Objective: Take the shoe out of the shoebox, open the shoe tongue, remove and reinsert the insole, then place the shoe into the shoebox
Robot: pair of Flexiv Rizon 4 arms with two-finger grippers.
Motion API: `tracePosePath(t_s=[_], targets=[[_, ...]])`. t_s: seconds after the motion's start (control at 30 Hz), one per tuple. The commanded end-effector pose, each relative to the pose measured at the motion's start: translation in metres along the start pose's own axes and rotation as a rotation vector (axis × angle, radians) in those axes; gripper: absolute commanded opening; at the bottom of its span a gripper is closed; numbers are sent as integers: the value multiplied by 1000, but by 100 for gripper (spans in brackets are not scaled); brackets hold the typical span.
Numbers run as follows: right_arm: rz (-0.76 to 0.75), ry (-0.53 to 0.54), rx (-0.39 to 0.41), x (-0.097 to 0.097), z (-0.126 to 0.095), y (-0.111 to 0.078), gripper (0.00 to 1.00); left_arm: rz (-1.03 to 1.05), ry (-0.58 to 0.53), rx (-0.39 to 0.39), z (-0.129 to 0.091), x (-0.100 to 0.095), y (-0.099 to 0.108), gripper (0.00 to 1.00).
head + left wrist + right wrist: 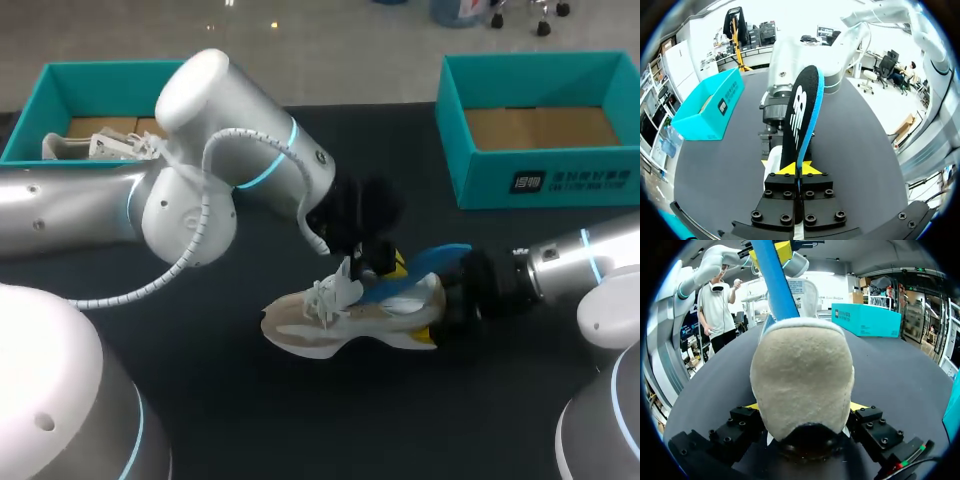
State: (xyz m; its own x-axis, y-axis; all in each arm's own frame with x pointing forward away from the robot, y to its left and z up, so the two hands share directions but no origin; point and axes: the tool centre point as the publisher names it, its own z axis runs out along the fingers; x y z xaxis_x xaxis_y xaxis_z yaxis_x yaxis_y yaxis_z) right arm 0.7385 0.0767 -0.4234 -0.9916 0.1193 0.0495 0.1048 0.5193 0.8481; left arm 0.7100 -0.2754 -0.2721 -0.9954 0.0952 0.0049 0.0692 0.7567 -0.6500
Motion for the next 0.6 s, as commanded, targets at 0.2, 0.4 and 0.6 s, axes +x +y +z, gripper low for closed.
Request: tracePosePath(t_s=[0.2, 0.4, 0.6], targets=[[1, -2, 4, 1, 1, 1, 0, 28, 45, 101, -30, 8, -10, 0], [1, -2, 4, 1, 1, 1, 0, 60, 35, 151, -49, 14, -24, 0], [1, -2, 4, 1, 1, 1, 0, 106, 14, 200, -73, 24, -43, 0]])
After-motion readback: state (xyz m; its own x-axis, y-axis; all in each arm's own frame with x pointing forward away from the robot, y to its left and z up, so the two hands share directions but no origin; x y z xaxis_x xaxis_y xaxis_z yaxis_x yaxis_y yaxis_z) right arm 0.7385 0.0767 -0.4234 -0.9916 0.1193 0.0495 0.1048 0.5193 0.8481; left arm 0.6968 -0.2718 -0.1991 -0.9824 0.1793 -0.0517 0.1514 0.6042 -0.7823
